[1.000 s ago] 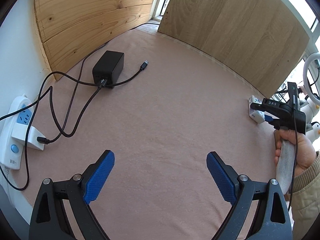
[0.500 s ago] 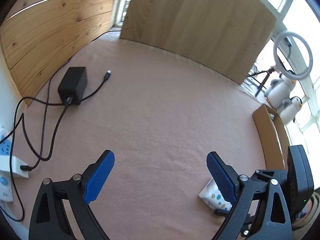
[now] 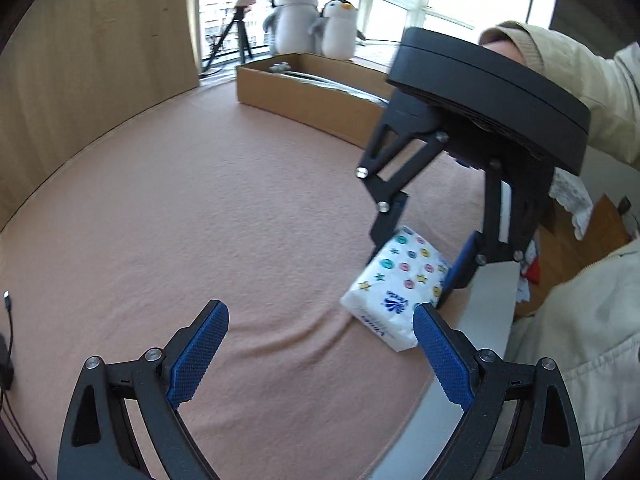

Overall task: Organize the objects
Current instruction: 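Grasp the Vinda tissue pack with the right tool while the left tool grips it too, then lift and carry the tissue pack over the box with both tools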

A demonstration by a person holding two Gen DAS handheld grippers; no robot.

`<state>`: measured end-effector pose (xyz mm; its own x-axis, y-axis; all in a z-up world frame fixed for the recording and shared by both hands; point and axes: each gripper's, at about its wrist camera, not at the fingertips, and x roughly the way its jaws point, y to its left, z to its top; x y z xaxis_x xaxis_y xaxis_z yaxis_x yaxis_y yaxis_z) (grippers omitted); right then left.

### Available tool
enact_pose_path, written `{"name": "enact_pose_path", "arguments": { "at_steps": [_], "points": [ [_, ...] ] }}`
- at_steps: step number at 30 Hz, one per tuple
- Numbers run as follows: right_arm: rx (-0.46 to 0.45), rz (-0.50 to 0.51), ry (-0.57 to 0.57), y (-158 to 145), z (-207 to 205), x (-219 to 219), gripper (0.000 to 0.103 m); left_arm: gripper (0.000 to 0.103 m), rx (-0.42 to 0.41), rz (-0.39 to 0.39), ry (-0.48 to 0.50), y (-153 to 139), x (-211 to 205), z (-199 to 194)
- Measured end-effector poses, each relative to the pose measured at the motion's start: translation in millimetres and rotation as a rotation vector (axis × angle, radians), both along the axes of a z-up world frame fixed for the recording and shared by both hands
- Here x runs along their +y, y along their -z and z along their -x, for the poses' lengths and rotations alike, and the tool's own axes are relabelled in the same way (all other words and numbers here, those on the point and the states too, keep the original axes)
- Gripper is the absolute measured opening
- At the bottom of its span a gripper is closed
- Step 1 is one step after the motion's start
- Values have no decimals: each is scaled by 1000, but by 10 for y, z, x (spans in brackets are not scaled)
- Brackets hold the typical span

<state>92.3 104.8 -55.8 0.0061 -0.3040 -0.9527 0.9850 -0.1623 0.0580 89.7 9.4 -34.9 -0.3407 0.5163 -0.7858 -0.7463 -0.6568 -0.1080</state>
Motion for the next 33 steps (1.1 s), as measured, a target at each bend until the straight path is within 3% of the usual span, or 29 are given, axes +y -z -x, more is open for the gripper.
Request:
{"name": "enact_pose_path", "arguments": {
  "at_steps": [5,11,25,33],
  "points": [
    [3,-14,-71,-9,-10,15,47,85,-29,25,151,91,264,-82],
    [15,-43,-103,-15,-43,-5,48,61,-52,94,267,256,494,-139],
    [39,14,59,-57,-100,340,50,60,-96,46,286,309,459,-26],
    [42,17,75,-122,-142,377,47,56,-66,92,293,263,516,-61]
  ]
}}
